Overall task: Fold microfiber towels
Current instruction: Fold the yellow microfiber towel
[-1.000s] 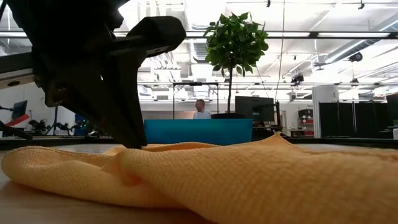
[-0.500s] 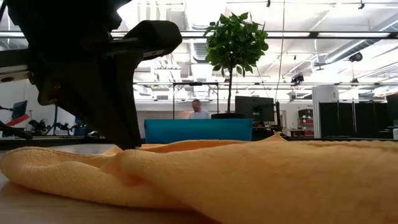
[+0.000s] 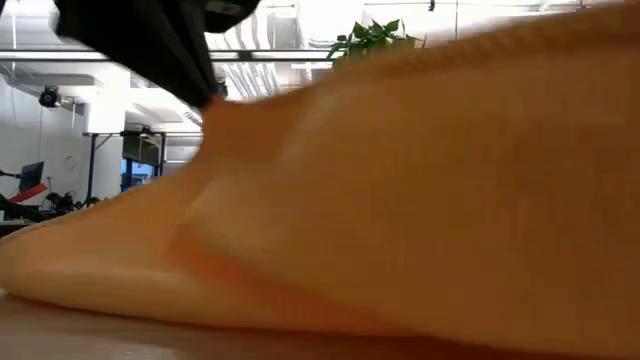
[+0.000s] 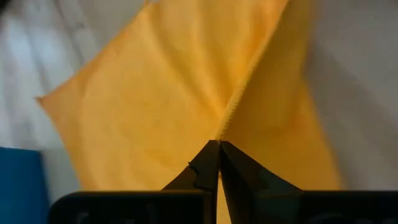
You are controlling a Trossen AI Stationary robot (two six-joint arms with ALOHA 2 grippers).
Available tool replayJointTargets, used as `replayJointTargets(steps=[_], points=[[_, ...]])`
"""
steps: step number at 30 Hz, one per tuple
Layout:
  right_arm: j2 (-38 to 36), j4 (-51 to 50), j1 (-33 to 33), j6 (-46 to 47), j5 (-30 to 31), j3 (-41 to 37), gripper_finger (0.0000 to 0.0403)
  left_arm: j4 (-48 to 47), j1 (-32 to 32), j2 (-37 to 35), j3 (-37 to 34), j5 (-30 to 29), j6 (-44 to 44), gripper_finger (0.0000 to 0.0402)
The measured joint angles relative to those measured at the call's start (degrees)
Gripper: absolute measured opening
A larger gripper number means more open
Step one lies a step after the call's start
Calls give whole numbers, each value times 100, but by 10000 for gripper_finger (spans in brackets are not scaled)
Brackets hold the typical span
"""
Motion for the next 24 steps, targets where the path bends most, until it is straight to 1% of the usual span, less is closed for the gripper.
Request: replayJointTargets(steps=[4, 9, 12, 18, 20, 24], points=[[-346, 49, -56, -2, 1, -77, 9, -231, -25, -333, -35, 626, -510, 0], [-758, 58, -135, 59, -1, -325, 9, -278, -183, -664, -268, 1085, -1208, 0], [-950, 88, -208, 135, -1, -495, 9, -291, -330, -839, -492, 1198, -1717, 0], [-1285, 362, -422, 176, -5, -1002, 9, -271, -631, -1133, -884, 1132, -2545, 0], [-1430, 388, -538, 271, -5, -1245, 9, -284, -708, -1217, -998, 946, -2793, 0], [-1801, 831, -802, 359, -6, -1892, 9, -271, -758, -1346, -1170, 342, -3117, 0]])
